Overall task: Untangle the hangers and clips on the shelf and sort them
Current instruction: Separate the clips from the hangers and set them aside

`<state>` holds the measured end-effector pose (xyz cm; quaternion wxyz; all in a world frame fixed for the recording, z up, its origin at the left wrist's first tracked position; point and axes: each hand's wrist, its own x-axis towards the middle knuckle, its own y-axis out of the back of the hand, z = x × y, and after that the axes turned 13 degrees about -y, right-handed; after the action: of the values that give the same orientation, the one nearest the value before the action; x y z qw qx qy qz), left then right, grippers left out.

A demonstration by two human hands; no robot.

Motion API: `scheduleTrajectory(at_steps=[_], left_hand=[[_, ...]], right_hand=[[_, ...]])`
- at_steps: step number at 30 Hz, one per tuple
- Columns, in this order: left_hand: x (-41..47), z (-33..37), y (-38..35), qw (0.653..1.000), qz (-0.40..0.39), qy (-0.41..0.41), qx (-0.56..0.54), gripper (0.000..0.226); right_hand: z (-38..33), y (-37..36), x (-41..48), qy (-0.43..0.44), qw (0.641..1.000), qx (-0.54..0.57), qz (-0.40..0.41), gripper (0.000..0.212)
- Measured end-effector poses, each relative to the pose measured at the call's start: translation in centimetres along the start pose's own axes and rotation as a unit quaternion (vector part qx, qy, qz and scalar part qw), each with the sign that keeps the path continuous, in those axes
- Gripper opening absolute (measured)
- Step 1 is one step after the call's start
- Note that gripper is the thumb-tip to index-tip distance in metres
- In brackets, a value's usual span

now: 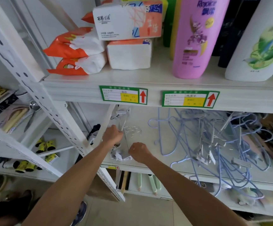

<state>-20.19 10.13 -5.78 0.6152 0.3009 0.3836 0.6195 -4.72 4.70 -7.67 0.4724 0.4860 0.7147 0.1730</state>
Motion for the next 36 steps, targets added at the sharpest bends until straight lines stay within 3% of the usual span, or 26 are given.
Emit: scheduleTrajectory(at_steps=[3,6,9,14,16,18,20,26,36], left_hand=[[0.4,0.4,-0.8,0.997,0.003,-0.038,0.069,0.033],[0.8,1.4,-1.4,0.992,-0.003,0.009,0.128,0.033],[1.0,1.1,-1.9,0.994,-0.005,0.078,0.082,0.064],[0.8,0.7,-1.2,0.996,-0.062,0.046,0.048,0.084],[0.9,0.5,-0.7,0.993,-0.09,0.024,0.073,0.072],[1.2,0.2,-0.4,0.989,-0.104,0.006,0.105,0.041],[1.2,0.0,-0.2,0.987,-0.104,-0.002,0.122,0.024],[1.0,-0.7,0.1,0.982,-0.083,-0.032,0.169,0.014],[0.0,-1.2,0.1,0.987,-0.074,-0.06,0.133,0.022]], right_hand=[[-0.4,-0.1,-0.1,0.006,1.0,0.017,-0.018,0.032],[-0.6,-0.2,-0.5,0.018,0.999,0.021,-0.033,0.032],[-0.4,-0.3,-0.5,0.021,0.998,0.025,-0.055,0.032],[-0.5,-0.7,-0.1,0.038,0.997,0.024,-0.058,0.032],[-1.2,-1.1,-0.1,0.047,0.997,0.0,-0.062,0.025],[-1.7,-1.7,0.1,0.057,0.996,-0.014,-0.065,0.021],[-2.1,-2.1,0.2,0.06,0.995,-0.008,-0.078,0.024],[-2.9,-2.6,-0.4,0.094,0.989,-0.027,-0.111,0.036],[-2.7,-1.1,-0.8,0.013,0.993,-0.099,-0.067,0.05]])
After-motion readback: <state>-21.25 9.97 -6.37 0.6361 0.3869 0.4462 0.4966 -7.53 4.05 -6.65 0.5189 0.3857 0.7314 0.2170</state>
